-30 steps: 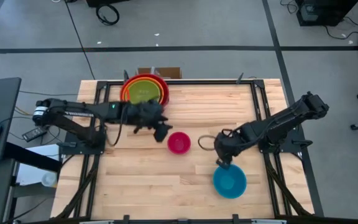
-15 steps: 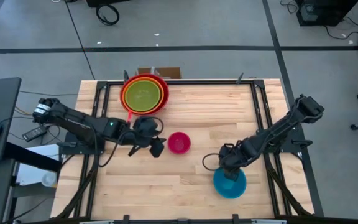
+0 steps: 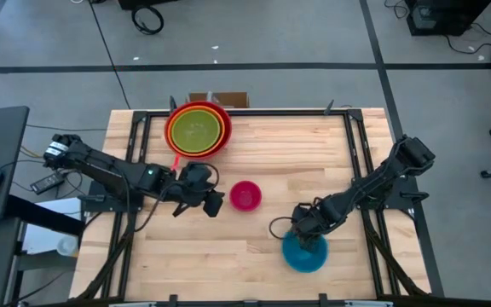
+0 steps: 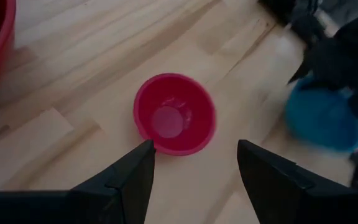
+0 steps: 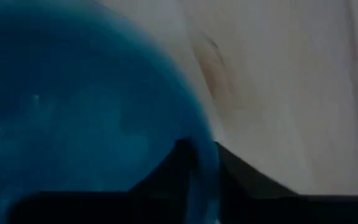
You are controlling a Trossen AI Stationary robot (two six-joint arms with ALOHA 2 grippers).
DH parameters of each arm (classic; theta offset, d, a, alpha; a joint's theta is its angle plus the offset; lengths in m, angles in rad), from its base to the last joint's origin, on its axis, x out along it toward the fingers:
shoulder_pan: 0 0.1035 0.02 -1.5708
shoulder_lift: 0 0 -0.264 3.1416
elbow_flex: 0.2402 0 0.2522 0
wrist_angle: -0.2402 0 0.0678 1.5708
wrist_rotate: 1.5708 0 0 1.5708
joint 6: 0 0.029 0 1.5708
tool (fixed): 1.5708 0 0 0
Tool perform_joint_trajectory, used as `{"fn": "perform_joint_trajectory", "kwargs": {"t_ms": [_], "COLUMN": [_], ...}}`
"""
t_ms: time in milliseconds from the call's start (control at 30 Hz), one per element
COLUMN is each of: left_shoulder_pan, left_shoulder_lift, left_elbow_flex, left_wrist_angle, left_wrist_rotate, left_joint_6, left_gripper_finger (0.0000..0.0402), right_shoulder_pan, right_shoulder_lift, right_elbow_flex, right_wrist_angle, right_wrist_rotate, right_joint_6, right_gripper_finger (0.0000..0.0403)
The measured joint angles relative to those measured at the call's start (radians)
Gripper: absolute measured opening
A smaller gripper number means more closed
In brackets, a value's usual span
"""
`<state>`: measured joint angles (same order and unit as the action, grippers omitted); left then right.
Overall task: Nest bowls inside each other
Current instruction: Stack the blue bowl on top of the green bowl
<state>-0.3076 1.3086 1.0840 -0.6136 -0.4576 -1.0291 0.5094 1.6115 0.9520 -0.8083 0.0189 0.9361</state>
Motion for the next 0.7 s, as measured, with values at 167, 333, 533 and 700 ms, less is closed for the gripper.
{"fn": "perform_joint_trajectory", "kwargs": {"t_ms": [167, 333, 533, 700], "left_shoulder_pan": [0.06, 0.213, 0.434, 0.614], "left_shoulder_lift": [-0.078, -0.176, -0.208, -0.134], "left_elbow_flex": [0.011, 0.011, 0.011, 0.011], "left_wrist_angle": [-0.002, -0.016, 0.042, 0.246], "left_wrist_rotate": [0.005, 0.005, 0.054, 0.28], "left_joint_6": [0.085, 0.231, 0.418, 0.709], "left_gripper_finger": [0.0231, 0.0231, 0.0231, 0.0231], "right_shoulder_pan": [-0.071, -0.208, -0.411, -0.61], "right_shoulder_lift": [-0.019, -0.079, -0.129, -0.132], "right_elbow_flex": [0.039, 0.109, 0.233, 0.305], "right_wrist_angle": [0.007, -0.102, -0.156, -0.03], "right_wrist_rotate": [0.058, 0.18, 0.351, 0.555], "right_joint_6": [-0.047, -0.092, -0.267, -0.448], "right_gripper_finger": [0.0026, 0.0019, 0.0019, 0.002]}}
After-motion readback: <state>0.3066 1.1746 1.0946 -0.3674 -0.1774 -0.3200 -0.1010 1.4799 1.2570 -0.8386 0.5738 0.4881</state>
